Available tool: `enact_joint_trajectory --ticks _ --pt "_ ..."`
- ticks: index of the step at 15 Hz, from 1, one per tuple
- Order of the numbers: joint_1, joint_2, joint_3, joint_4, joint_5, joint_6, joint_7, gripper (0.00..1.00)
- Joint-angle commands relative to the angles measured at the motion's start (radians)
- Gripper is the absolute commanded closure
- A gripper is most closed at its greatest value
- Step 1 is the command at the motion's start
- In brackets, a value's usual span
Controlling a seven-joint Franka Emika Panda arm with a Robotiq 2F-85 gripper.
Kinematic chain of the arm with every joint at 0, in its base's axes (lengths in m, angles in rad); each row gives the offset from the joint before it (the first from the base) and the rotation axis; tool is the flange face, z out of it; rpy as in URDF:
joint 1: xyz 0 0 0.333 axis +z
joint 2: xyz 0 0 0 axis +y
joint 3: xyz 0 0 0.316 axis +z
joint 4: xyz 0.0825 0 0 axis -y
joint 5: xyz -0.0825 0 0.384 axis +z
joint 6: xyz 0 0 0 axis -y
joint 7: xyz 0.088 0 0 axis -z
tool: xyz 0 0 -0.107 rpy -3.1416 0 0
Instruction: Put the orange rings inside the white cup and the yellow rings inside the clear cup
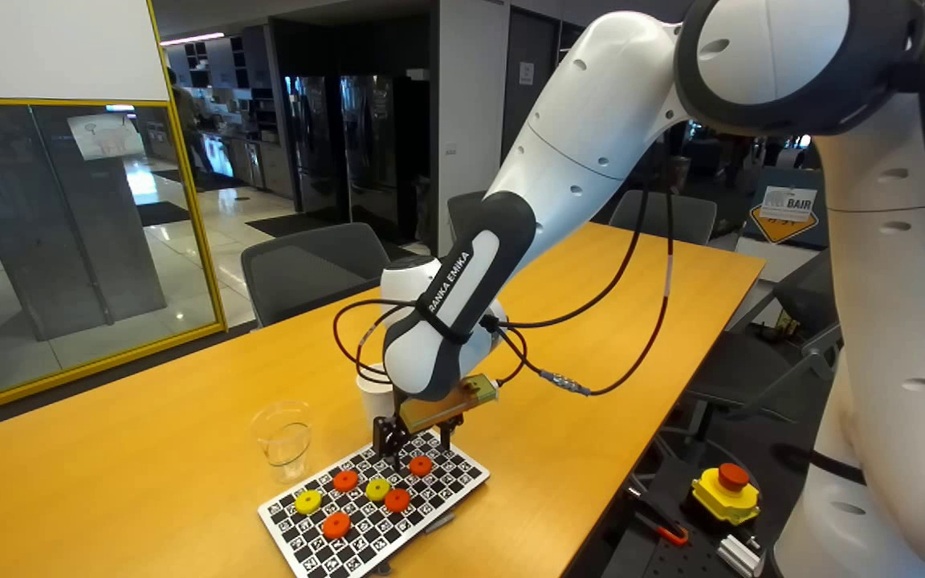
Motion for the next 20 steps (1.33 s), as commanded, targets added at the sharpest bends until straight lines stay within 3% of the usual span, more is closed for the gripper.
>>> enact_joint_trajectory --ticks 1,6,7,9,15,20 --pt "0.011 -0.029 -0.005 -0.023 -0.006 0.001 0.026 0.0" --pt "0.013 -0.03 -0.008 -0.032 -0.009 0.009 0.031 0.0" --pt "0.016 -0.032 -0.01 -0.034 -0.013 0.011 0.038 0.25" --pt "0.012 -0.034 -0.006 -0.037 -0.005 0.012 0.035 0.34" --pt "0.004 -0.056 0.001 -0.042 0.005 -0.002 0.027 0.81" --pt "-0.012 -0.109 -0.001 -0.046 0.008 -0.035 0.008 0.76"
